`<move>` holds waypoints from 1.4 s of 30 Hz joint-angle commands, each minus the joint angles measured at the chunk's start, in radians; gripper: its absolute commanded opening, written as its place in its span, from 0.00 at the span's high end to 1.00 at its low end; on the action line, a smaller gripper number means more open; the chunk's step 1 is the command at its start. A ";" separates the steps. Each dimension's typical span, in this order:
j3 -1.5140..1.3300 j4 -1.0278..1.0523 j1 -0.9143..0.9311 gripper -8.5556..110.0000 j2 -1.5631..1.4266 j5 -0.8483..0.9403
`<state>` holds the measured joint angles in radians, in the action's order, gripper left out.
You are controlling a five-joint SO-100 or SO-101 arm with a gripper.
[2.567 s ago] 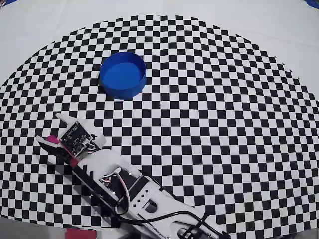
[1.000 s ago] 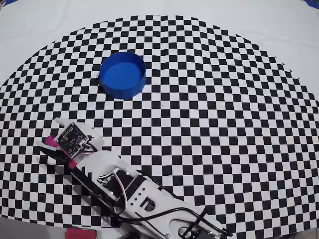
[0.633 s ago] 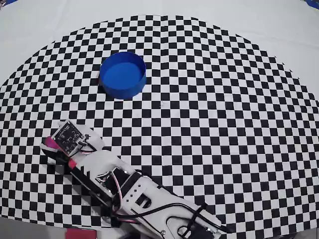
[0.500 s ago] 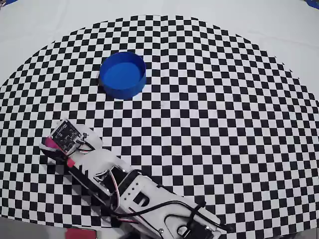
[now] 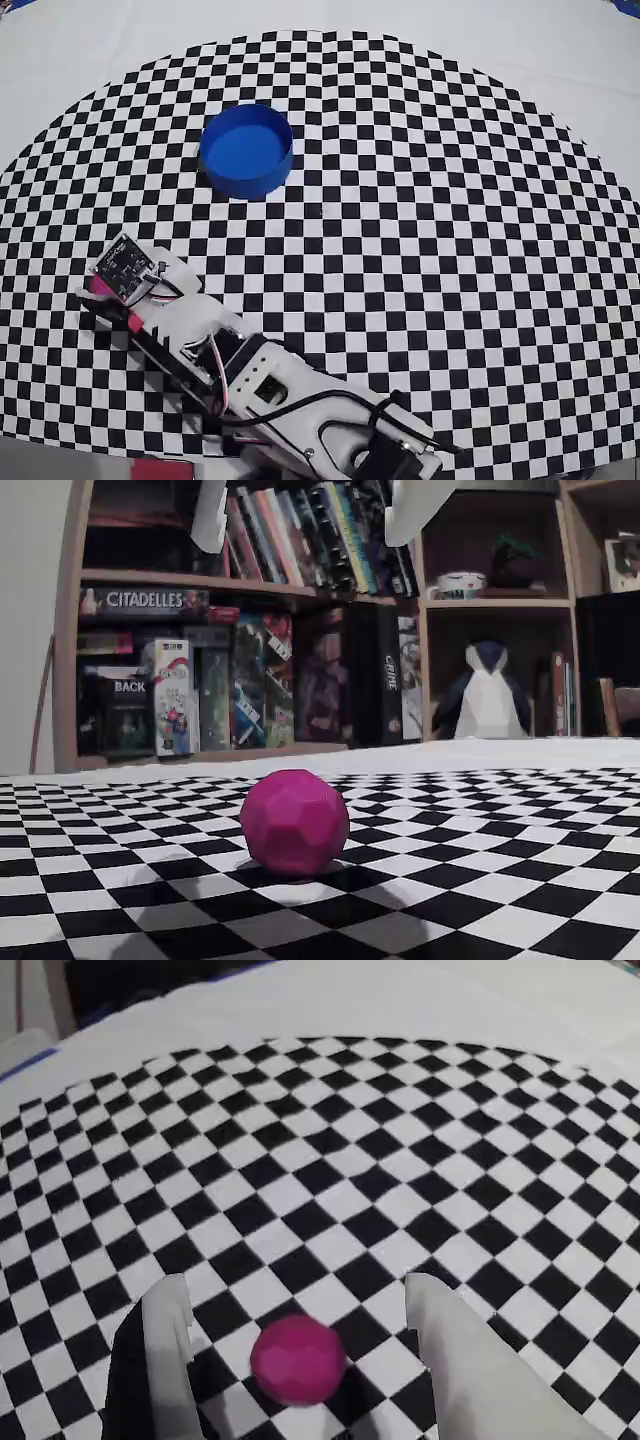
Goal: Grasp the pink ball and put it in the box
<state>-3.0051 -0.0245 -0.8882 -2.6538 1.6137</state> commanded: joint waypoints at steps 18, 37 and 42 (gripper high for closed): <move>0.124 -0.051 0.015 0.73 0.163 0.008; 0.155 -0.057 0.041 0.73 0.270 0.008; 0.155 -0.055 0.043 0.73 0.284 0.008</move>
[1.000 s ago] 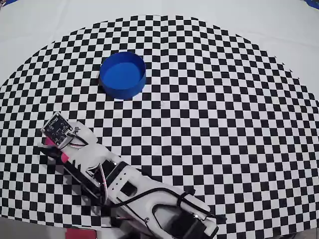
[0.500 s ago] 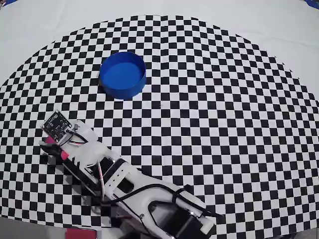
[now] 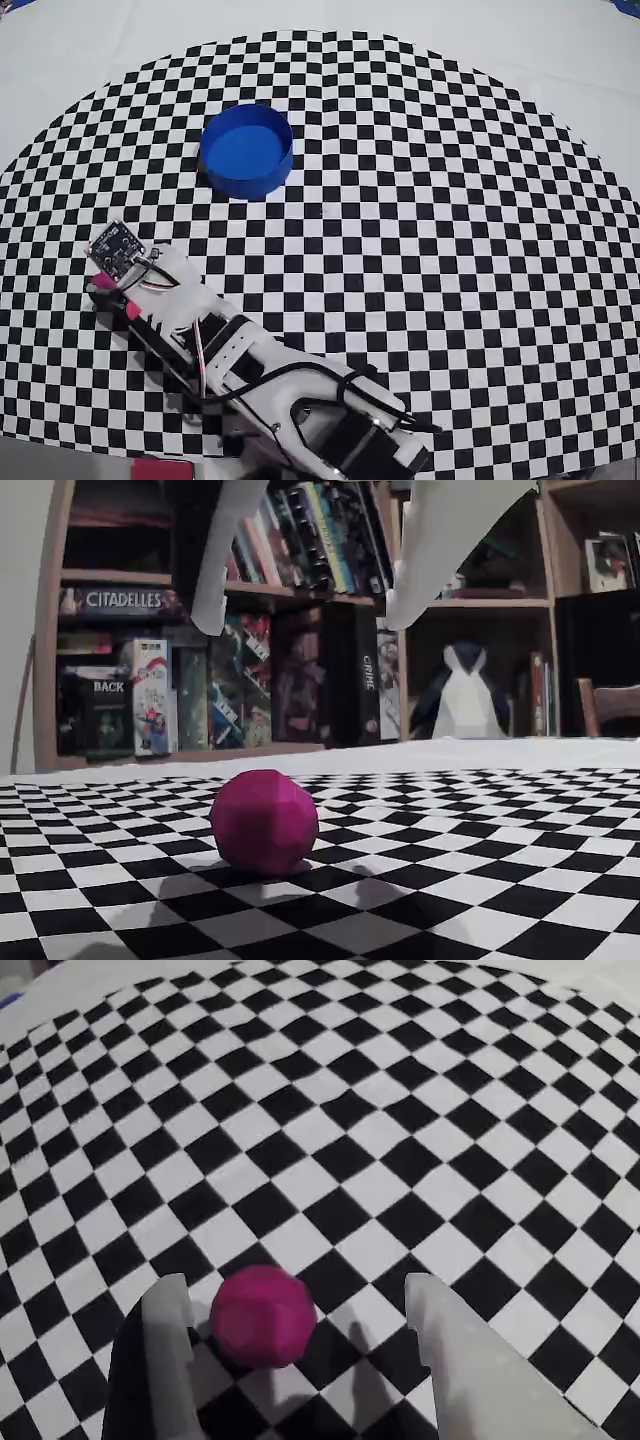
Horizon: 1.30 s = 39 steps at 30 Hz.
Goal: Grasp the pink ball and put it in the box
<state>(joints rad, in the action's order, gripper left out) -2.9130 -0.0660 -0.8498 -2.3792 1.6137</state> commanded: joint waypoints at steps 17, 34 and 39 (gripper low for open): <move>0.130 -0.015 0.005 0.73 0.141 0.008; 0.189 -0.015 0.005 0.73 0.258 0.008; 0.192 -0.015 0.005 0.73 0.281 0.008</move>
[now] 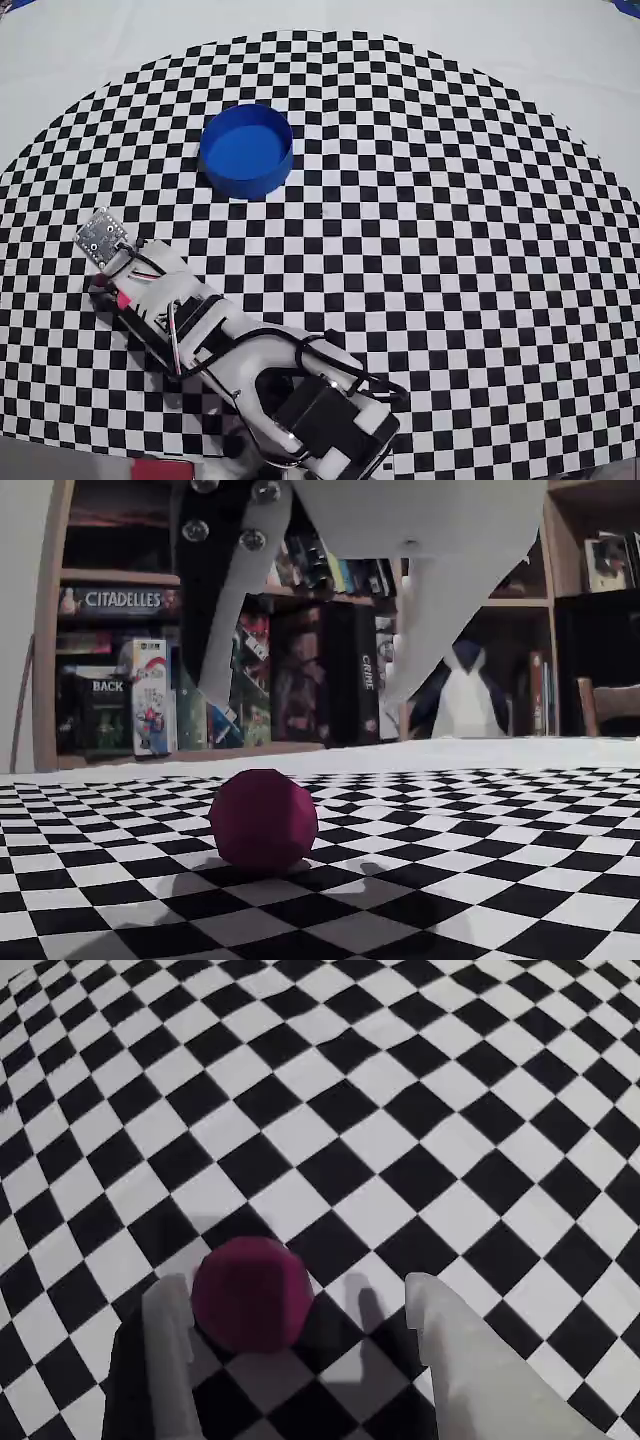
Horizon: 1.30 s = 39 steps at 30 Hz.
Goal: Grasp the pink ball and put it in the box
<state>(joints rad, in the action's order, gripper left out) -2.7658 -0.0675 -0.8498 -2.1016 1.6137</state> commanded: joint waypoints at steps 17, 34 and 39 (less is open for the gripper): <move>0.063 -0.014 0.000 0.73 0.063 0.008; 0.084 -0.014 -0.006 0.73 0.123 0.008; 0.100 -0.014 -0.009 0.73 0.150 0.008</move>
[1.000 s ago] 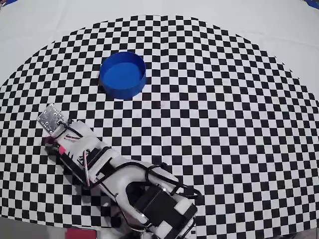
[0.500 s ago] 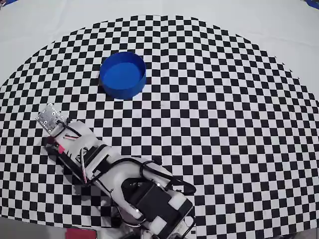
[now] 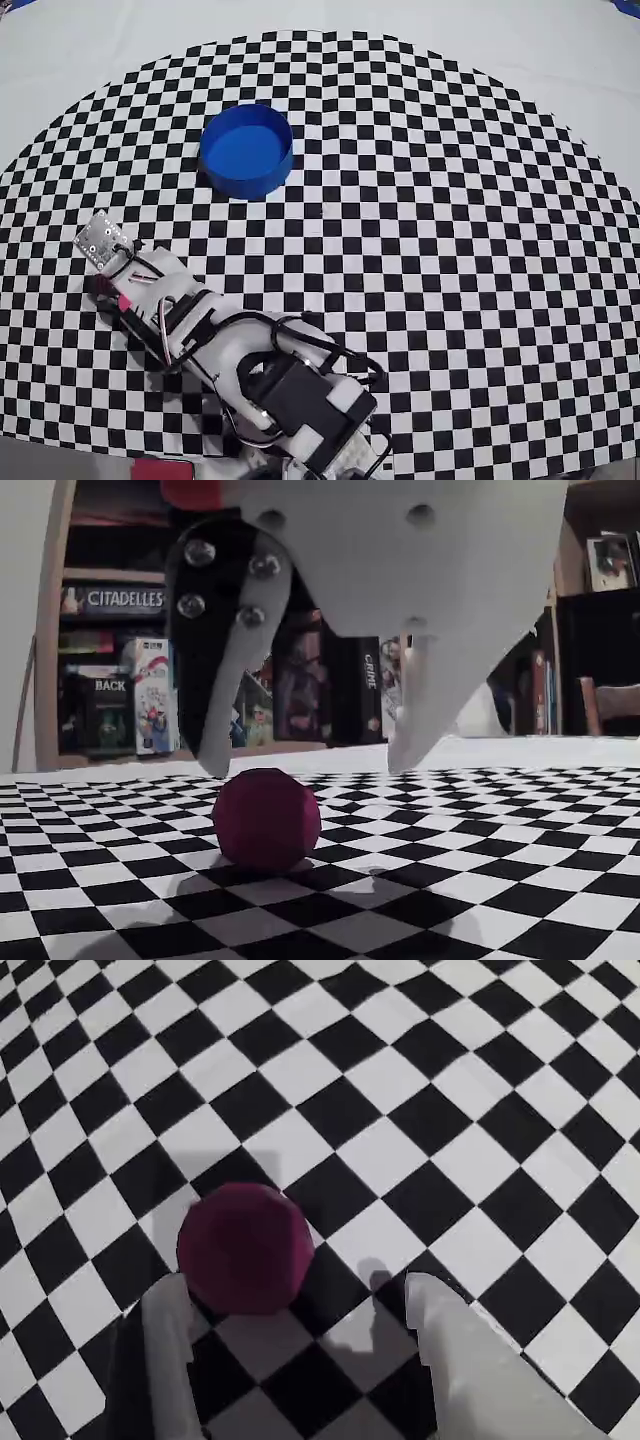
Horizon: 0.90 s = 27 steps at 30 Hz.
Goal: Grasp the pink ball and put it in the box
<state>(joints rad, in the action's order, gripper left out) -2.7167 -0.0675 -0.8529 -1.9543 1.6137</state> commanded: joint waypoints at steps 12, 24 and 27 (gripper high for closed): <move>0.081 -0.014 -0.012 0.73 0.051 0.008; 0.106 -0.017 -0.023 0.73 0.087 0.008; 0.112 -0.018 -0.023 0.73 0.097 0.008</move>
<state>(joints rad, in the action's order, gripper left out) -2.6553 -0.0690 -0.8713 -1.8607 1.6137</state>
